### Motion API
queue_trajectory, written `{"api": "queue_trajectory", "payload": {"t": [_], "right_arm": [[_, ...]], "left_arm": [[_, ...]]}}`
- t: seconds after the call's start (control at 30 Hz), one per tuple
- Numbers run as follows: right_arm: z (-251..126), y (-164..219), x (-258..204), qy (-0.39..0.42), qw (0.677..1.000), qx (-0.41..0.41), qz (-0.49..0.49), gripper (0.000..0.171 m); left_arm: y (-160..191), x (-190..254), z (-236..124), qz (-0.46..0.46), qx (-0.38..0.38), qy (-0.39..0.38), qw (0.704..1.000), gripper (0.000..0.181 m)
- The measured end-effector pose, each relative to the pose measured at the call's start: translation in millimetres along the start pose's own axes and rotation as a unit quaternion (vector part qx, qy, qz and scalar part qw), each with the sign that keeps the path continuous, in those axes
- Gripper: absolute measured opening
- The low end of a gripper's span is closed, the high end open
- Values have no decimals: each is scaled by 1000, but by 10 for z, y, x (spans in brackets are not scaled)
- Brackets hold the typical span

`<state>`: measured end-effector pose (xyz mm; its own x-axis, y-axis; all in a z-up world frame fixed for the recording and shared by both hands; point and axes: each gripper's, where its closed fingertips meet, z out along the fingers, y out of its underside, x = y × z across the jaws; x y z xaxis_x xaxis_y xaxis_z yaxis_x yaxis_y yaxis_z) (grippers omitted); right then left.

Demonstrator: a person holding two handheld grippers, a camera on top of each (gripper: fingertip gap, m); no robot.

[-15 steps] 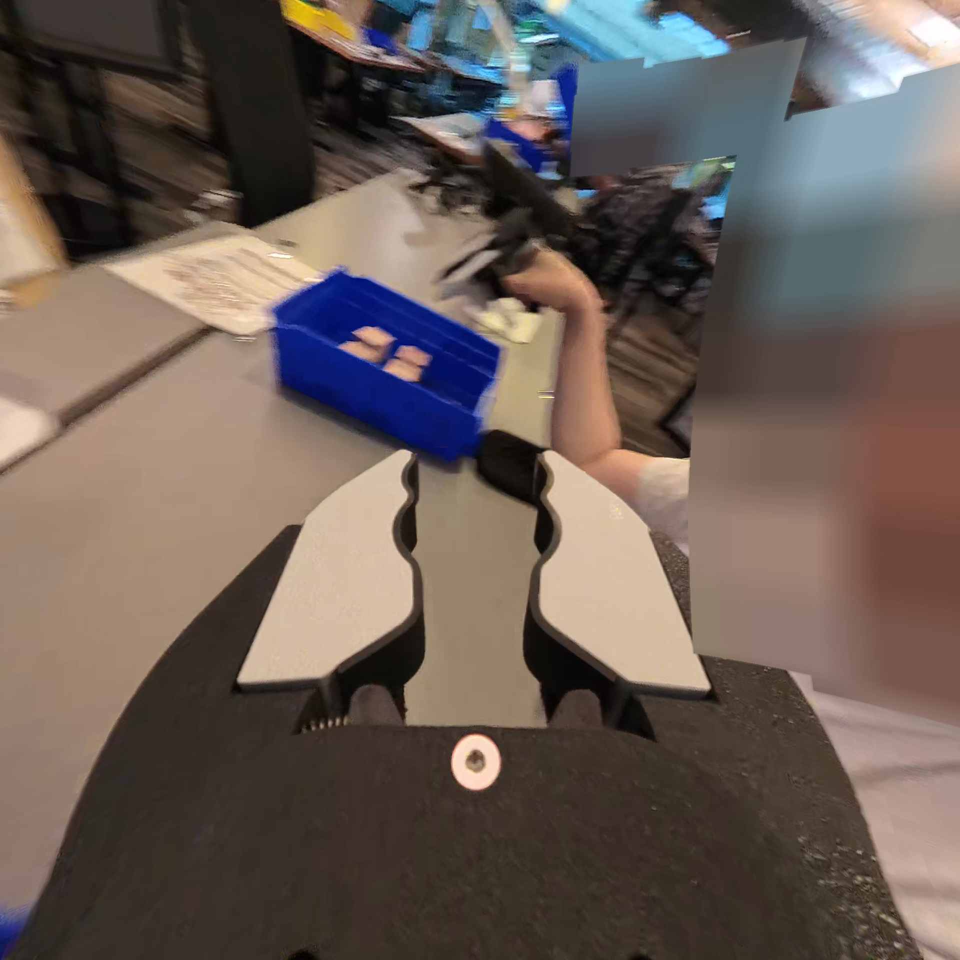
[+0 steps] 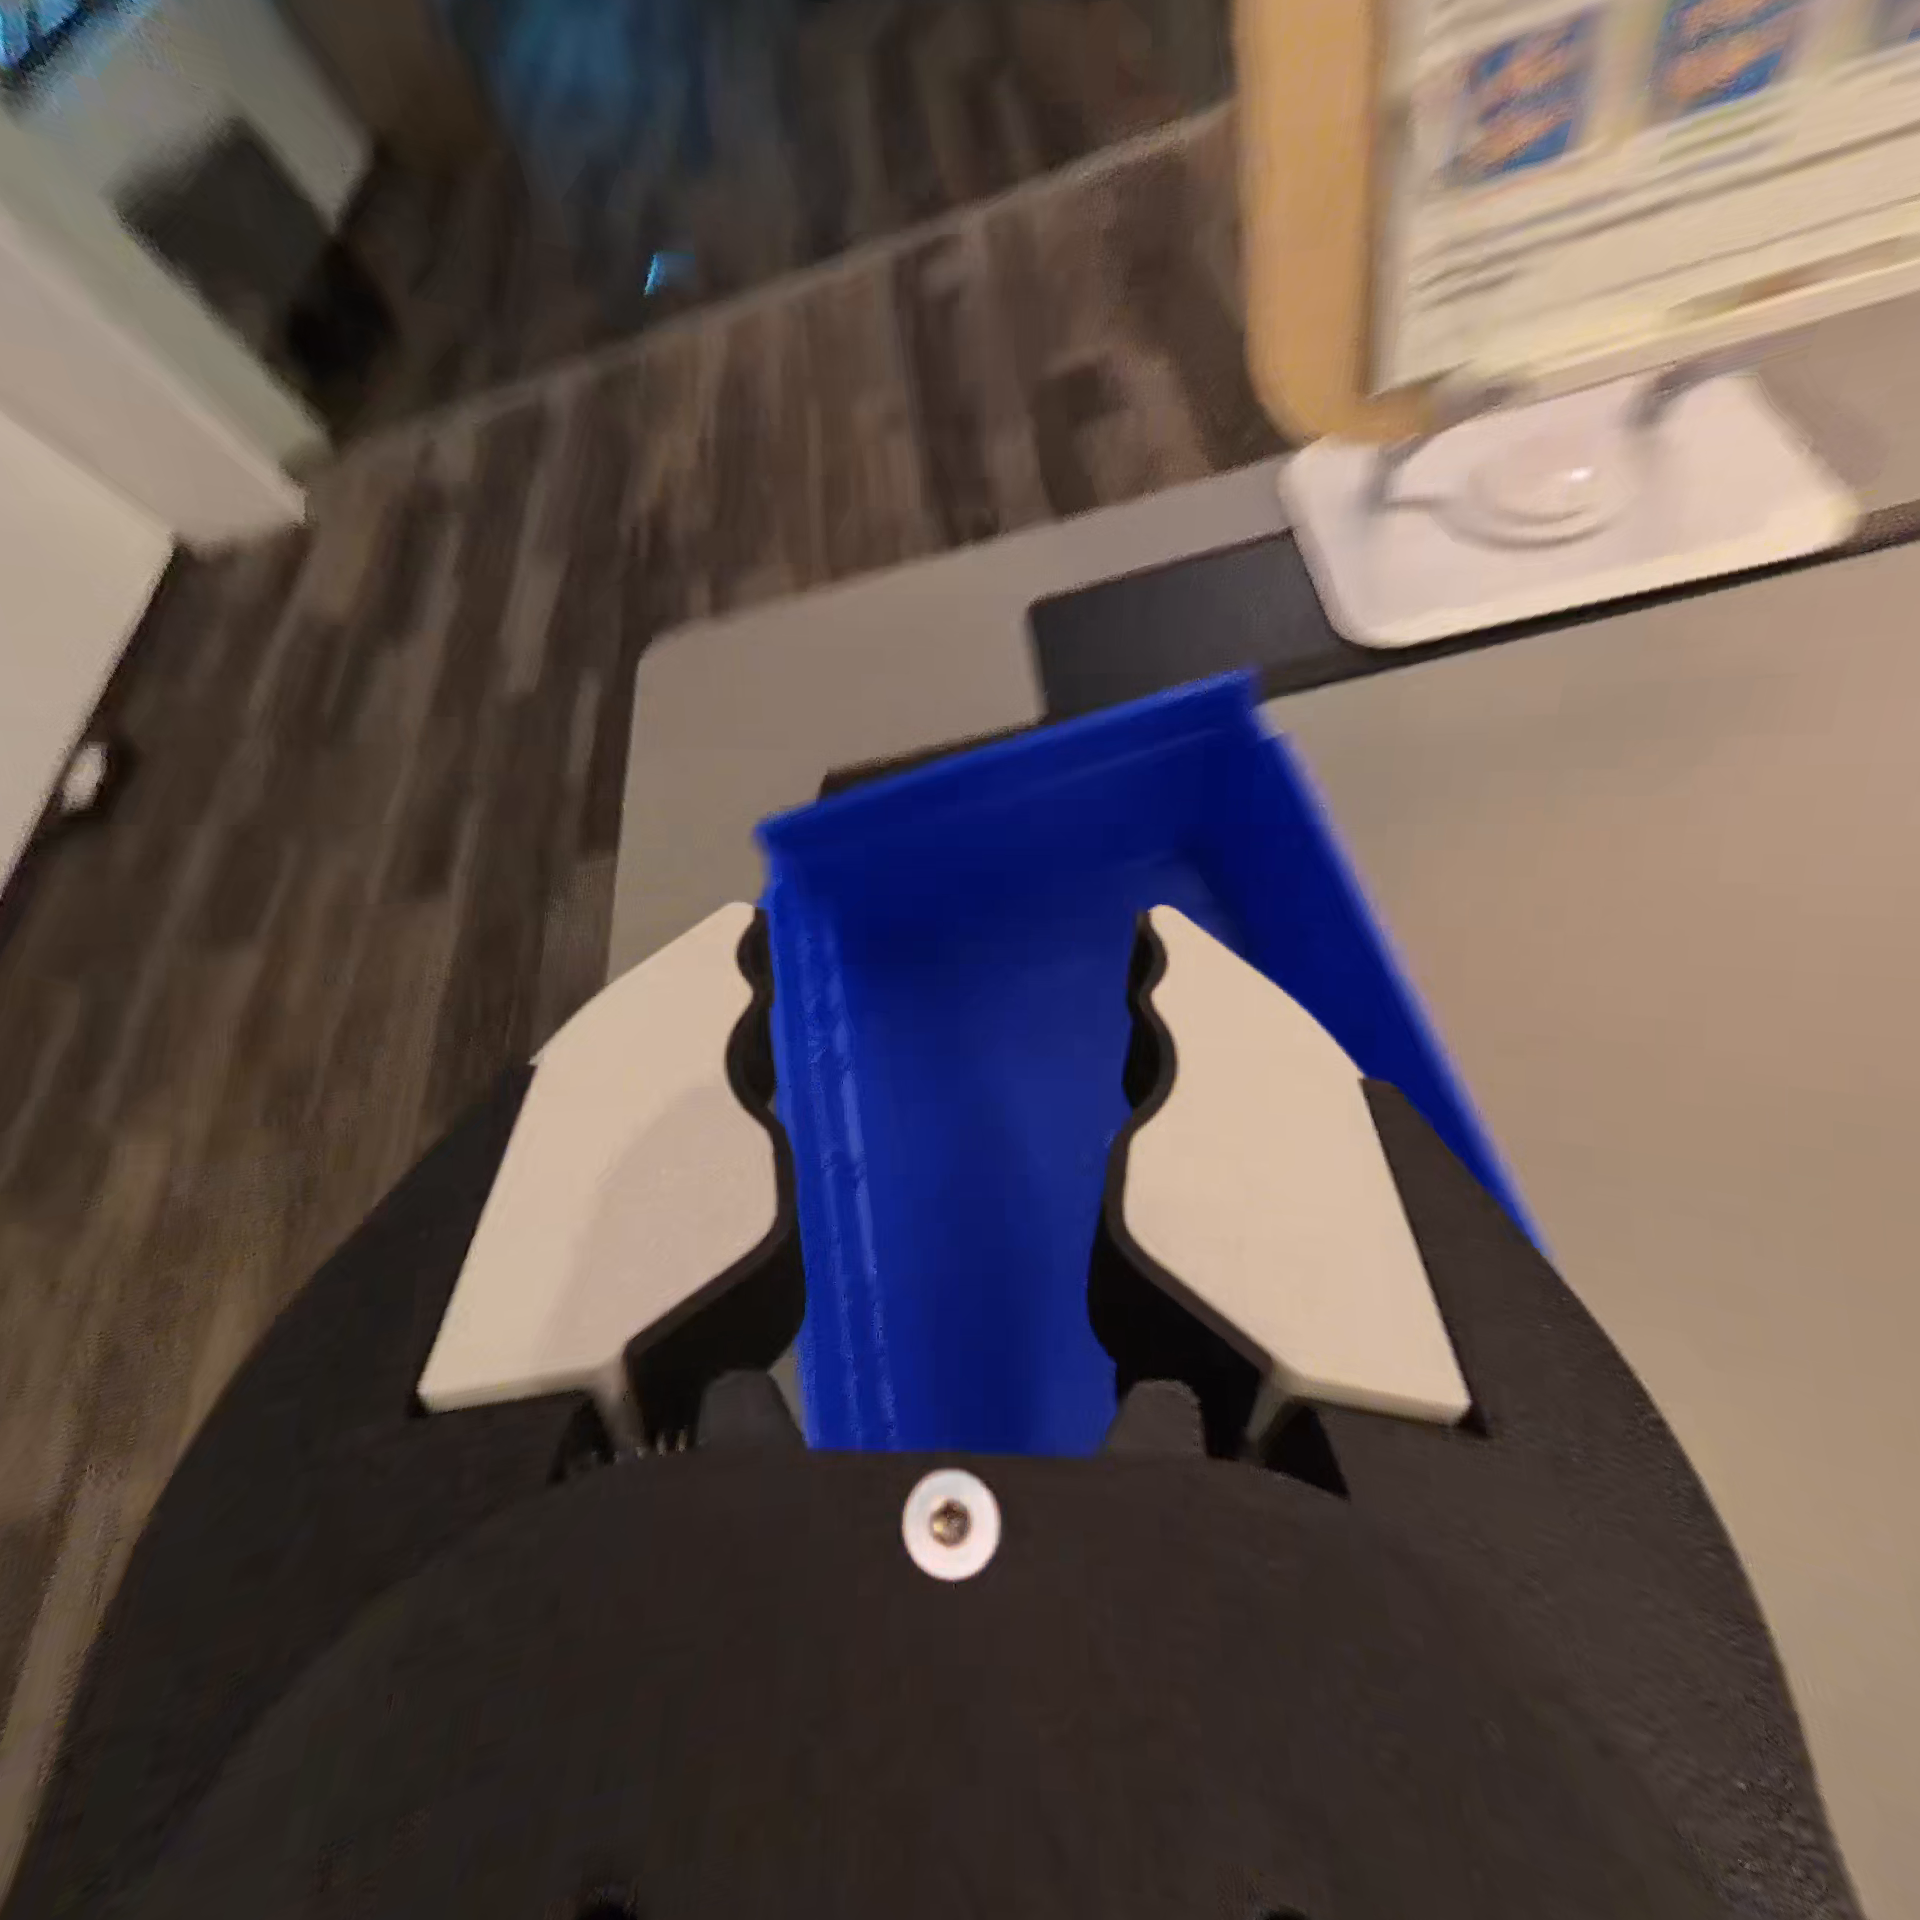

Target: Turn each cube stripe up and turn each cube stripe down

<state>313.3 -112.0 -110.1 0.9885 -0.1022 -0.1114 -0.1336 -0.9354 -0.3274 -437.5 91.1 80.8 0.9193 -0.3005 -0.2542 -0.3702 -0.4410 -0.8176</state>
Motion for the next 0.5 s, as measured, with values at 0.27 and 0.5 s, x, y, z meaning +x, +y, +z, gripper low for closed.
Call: {"api": "queue_trajectory", "payload": {"t": [0.27, 0.5], "right_arm": [[168, 20, -39, 8, 999, -41, -18, 8], [162, 54, -85, 9, 998, -54, -35, 9]], "left_arm": [[1275, -486, 679, -174, -250, 69, 950, 59], [1744, -250, 803, -216, -368, 126, 896, 22]]}}
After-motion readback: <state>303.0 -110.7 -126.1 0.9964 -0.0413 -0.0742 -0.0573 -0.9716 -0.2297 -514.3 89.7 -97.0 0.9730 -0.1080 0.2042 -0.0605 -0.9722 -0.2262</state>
